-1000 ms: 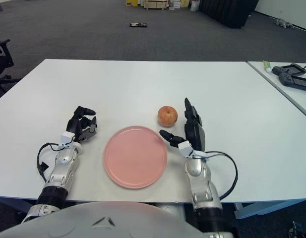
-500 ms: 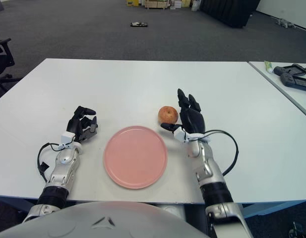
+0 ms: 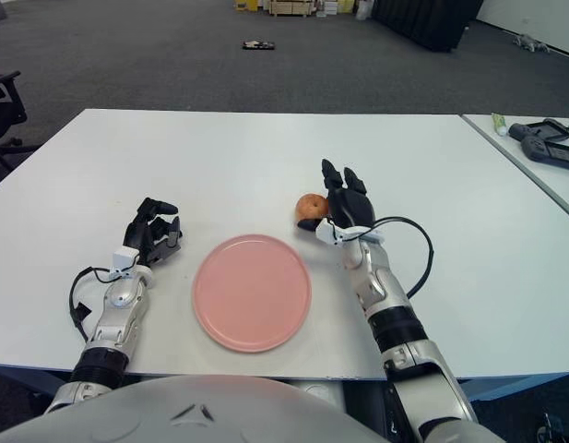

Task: Put the apple into the plate.

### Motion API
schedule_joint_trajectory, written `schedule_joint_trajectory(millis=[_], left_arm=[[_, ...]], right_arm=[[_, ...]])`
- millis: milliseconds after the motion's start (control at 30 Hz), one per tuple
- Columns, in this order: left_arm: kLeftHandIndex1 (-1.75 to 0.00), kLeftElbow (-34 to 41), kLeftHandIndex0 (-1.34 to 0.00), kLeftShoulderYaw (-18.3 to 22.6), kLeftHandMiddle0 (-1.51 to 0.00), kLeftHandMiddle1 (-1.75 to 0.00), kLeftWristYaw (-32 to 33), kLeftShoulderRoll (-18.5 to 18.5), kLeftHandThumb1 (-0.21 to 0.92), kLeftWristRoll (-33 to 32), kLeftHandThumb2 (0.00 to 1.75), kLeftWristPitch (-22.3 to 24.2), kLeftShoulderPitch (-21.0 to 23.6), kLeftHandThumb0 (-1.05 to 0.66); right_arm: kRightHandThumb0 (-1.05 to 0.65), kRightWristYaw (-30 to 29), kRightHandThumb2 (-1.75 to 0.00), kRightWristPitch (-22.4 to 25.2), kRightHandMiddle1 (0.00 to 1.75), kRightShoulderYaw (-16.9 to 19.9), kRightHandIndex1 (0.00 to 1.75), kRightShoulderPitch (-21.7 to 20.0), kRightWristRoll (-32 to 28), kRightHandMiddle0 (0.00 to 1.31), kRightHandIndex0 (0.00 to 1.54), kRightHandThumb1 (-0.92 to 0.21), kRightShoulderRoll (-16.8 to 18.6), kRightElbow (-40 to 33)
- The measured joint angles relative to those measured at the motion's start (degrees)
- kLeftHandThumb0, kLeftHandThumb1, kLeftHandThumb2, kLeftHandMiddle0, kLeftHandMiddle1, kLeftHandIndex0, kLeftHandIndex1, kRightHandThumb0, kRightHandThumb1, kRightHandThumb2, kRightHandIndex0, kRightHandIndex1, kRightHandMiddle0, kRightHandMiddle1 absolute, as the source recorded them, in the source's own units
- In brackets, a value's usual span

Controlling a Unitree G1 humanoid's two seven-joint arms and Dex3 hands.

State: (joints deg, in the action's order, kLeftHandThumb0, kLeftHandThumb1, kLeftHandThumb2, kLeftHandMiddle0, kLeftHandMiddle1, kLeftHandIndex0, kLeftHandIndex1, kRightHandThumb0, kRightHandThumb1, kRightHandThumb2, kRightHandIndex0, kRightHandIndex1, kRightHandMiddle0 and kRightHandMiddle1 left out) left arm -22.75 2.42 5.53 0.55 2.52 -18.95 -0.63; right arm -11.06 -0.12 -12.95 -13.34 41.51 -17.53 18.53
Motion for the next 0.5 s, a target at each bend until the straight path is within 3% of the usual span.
schedule_joint_trajectory(millis=[500], left_arm=[[-1.75, 0.0, -0.36, 0.3, -0.54, -1.75, 0.0, -0.2, 0.65, -0.6, 0.9, -0.1, -0.1, -0.39]], right_arm=[[-1.03, 7.0, -0.12, 6.2, 0.0, -3.0, 0.0, -4.6, -0.3, 0.0, 0.0, -0.82, -0.4, 2.6]])
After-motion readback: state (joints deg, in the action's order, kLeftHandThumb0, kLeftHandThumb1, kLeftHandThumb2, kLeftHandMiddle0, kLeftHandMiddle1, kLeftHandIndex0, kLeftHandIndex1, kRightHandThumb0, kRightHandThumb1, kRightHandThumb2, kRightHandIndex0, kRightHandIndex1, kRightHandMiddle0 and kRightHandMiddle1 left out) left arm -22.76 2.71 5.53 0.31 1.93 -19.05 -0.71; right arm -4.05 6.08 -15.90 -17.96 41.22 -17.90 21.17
